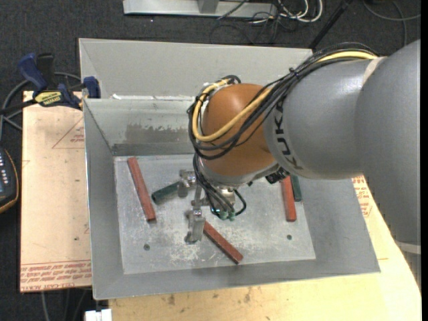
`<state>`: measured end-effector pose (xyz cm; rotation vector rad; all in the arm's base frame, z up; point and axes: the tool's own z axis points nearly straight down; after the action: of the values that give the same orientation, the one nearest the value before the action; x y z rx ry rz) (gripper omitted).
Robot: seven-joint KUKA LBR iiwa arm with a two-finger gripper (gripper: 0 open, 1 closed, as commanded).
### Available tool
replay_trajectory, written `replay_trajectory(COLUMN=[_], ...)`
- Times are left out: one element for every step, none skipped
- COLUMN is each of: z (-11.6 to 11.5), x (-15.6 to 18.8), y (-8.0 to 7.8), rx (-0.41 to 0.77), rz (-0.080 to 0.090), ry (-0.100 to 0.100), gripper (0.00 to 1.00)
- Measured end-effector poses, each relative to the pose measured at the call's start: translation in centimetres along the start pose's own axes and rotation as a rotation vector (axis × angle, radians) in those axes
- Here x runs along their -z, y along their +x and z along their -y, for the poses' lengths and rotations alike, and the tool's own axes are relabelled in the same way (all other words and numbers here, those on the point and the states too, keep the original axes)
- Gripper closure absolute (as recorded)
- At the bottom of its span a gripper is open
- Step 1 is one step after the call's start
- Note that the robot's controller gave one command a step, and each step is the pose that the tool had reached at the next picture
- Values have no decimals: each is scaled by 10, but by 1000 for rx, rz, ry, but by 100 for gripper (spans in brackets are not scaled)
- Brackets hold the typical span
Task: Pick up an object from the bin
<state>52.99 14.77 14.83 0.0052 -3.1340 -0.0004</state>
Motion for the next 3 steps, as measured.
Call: replay_trajectory(z=[80, 105, 99], x=[-74, -78, -78], y=[34, 16, -20], rx=[254, 153, -4], rz=[14, 10, 11], ry=[1, 0, -2], gripper=[0, 0, 0])
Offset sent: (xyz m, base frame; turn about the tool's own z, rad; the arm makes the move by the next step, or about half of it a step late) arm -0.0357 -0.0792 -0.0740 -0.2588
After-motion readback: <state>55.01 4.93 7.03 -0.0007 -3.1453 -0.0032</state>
